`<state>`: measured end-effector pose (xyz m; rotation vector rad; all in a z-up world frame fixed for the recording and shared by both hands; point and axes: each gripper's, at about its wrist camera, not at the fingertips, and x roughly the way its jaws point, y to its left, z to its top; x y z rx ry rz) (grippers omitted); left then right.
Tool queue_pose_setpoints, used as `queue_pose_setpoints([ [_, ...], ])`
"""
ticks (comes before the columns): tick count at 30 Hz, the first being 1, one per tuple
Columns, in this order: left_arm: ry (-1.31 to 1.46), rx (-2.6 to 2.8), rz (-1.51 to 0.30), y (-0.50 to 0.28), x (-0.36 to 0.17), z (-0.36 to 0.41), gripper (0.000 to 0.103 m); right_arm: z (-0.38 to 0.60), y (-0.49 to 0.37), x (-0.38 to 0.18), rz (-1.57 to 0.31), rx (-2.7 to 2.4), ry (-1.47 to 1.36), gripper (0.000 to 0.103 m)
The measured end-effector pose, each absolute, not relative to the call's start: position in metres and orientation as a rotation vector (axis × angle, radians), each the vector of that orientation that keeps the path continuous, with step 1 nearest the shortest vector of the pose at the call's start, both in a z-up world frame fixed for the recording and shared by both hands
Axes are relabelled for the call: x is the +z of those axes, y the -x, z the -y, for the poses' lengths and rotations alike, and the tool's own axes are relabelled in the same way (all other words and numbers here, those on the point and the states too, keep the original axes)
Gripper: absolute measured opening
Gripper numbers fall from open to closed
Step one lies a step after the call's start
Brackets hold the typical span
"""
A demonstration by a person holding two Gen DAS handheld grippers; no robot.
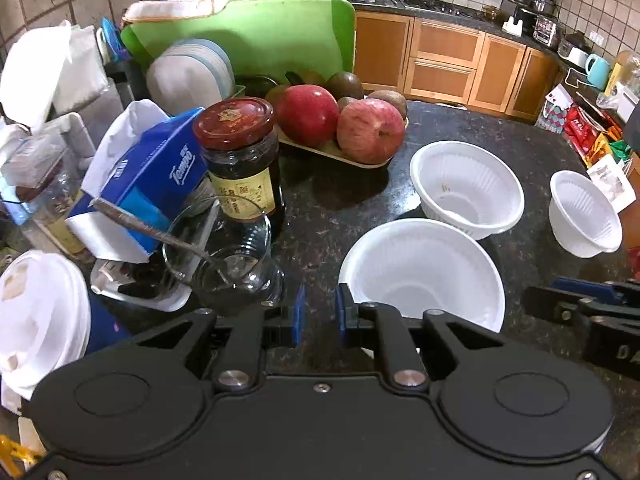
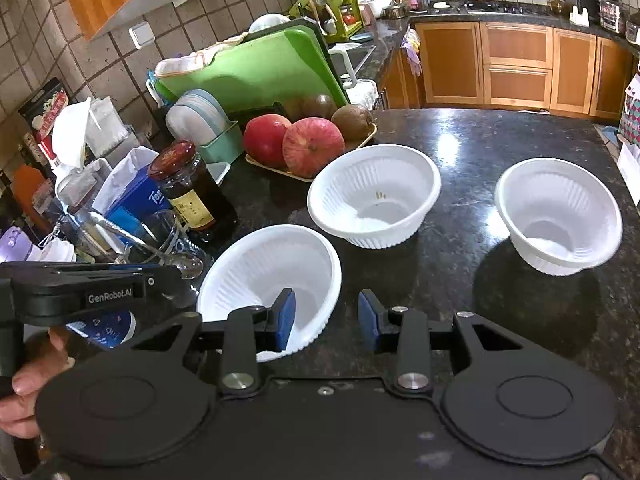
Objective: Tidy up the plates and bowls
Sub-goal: 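Grasp the white bowl rim with the left tool and lift it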
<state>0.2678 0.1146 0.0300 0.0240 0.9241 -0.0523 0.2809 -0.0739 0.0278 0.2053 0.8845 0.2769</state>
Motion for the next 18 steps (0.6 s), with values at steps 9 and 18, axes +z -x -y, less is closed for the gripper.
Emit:
queue_pose_setpoints([
  [9,-0.002,-0.091,-0.957,-0.284,0.023,-0.116,0.021,0.064,-0.299,0.023,-0.903,0.288,-0.203,0.038],
  [18,0.011,-0.095,-0.972,-0.292,0.019,-0.118,0.021,0.062,-0.306,0.020,-0.925,0.284,-0.199,0.038],
])
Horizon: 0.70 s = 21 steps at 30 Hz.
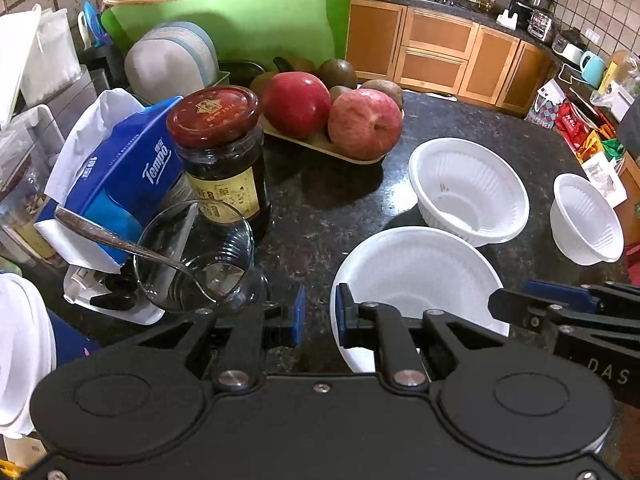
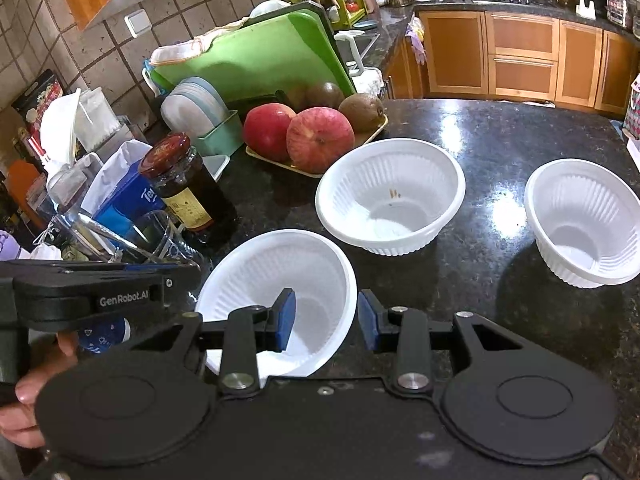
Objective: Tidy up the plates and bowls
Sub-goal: 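Grasp the white bowl rim with the left tool and lift it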
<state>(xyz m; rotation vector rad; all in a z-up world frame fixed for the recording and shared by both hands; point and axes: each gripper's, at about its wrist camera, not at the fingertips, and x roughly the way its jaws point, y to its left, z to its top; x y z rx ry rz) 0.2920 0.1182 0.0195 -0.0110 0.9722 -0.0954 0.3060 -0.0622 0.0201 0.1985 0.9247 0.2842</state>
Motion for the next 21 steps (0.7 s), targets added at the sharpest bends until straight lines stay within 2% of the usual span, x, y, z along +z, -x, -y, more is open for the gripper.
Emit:
queue_pose_setpoints([
  [9,0.000,-0.135,-1.006,-0.301,0.012,-0.114,0.021,0.060,-0.313,0.017,-0.949,0.287,-0.207,0.036],
  [21,-0.016,-0.141,-1.032,-0.307,0.001,-0.109,0.021,0.058,-0.322,0.003,-0.983,0.277,-0.205,0.028],
])
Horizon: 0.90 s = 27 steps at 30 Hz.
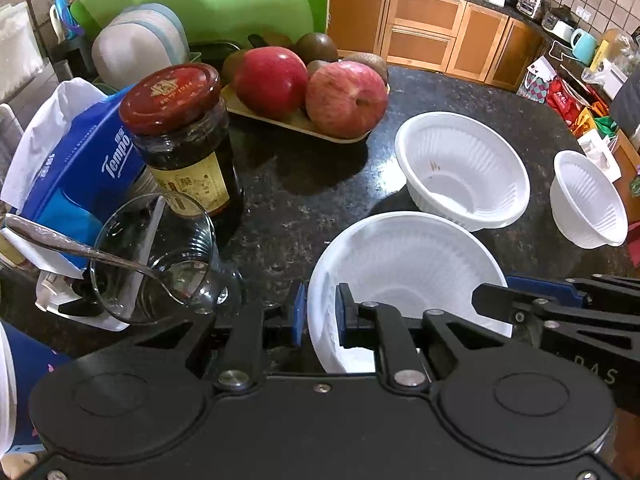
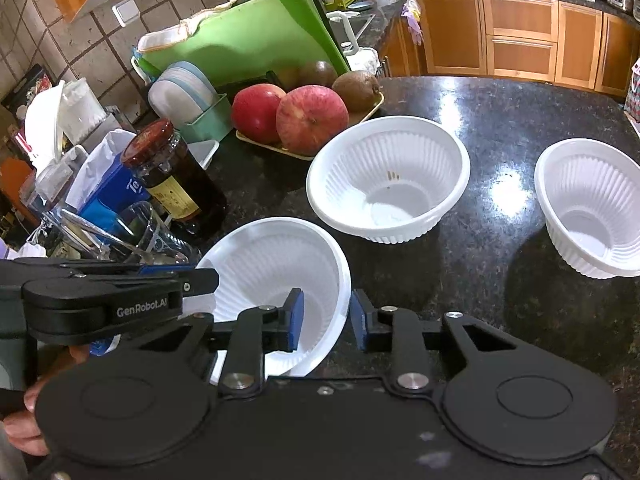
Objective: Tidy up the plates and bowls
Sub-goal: 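Grasp the white bowl rim with the left tool and lift it, then carry the white bowl onto the orange plate and open the left tool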
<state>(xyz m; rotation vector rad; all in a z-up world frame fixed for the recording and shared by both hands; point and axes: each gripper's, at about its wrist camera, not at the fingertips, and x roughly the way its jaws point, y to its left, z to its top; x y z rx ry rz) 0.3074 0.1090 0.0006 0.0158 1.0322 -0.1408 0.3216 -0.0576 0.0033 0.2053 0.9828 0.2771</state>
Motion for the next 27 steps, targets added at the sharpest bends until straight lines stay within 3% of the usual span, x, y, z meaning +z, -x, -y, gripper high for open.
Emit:
queue_pose_setpoints([
  [16,-0.059,-0.164,-1.039,-0.305,-0.008,-0.097,0.021,0.052,-0.318,-0.008,-0.968,0.225,-0.134,0.019],
  [27,-0.087,-0.237,-1.059,-0.282,-0.006,-0.076,0.021,0.077,-0.284,-0.004,-0.965,0.190,-0.133,0.019],
])
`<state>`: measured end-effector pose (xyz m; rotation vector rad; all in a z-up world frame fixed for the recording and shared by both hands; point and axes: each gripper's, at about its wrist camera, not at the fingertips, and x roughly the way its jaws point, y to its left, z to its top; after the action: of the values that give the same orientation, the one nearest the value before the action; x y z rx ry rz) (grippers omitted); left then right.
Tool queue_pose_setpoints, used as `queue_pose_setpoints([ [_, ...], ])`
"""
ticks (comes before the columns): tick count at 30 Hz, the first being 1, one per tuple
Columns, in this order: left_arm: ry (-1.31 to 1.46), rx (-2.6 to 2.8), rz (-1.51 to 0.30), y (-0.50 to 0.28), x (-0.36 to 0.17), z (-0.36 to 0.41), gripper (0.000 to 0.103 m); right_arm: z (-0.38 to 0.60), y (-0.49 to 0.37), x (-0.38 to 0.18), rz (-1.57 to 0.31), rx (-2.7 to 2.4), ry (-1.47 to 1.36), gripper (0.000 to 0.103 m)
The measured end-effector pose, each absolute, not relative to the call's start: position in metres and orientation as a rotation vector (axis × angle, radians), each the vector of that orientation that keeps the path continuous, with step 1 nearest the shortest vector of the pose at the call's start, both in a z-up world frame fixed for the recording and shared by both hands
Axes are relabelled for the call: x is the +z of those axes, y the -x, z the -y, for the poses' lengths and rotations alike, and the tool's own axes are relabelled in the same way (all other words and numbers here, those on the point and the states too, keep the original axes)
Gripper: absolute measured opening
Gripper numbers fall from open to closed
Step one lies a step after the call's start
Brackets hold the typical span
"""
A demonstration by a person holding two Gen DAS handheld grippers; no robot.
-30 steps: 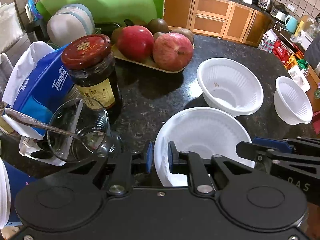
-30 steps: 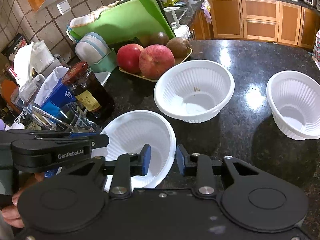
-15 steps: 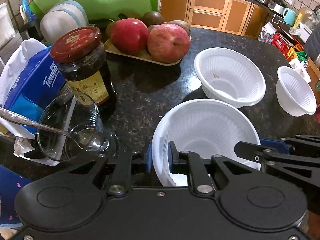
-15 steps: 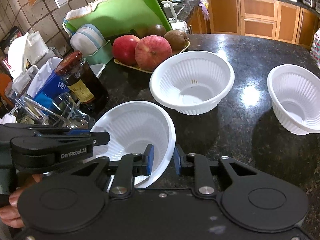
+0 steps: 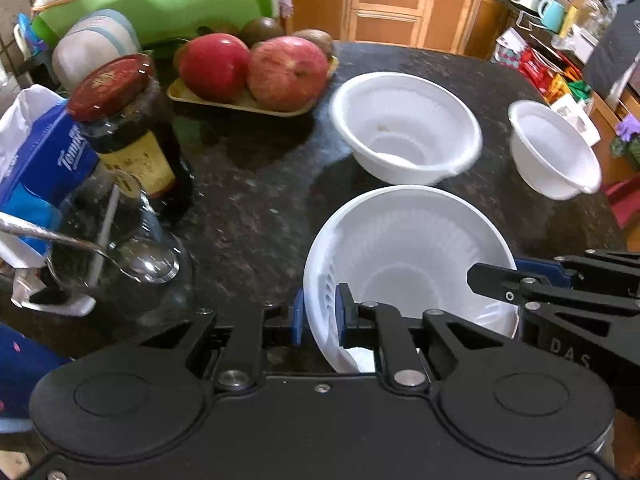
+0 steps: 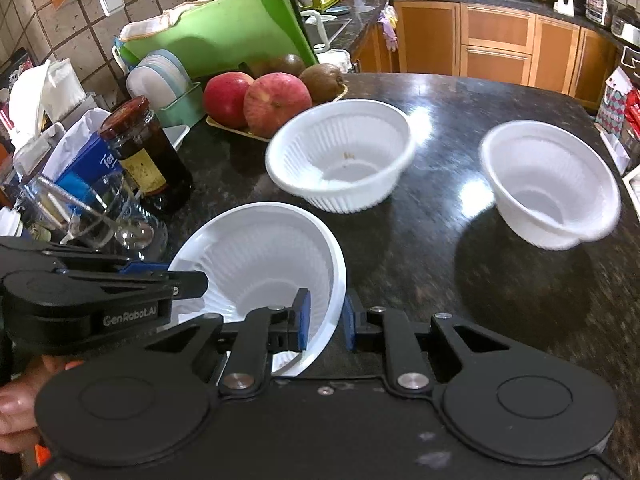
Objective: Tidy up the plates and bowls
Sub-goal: 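Carry the white bowl onto the orange plate and open the left tool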
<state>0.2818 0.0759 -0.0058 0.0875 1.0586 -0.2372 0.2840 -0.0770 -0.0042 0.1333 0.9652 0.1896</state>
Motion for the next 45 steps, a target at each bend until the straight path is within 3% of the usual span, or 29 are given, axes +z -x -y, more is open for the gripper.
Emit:
queue_pose_setpoints([
  [24,-0.167,-0.524,-1.075,-0.168,0.002,0.003,0.021,0.168,-0.130,-0.001,-0.945,0.013,-0.263,0.020],
  [45,-0.121,-0.429,-1.068,-0.156,0.001,0.011,0.021,0.182,-0.128,-0.002,-0.948,0.063,-0.258,0.023],
])
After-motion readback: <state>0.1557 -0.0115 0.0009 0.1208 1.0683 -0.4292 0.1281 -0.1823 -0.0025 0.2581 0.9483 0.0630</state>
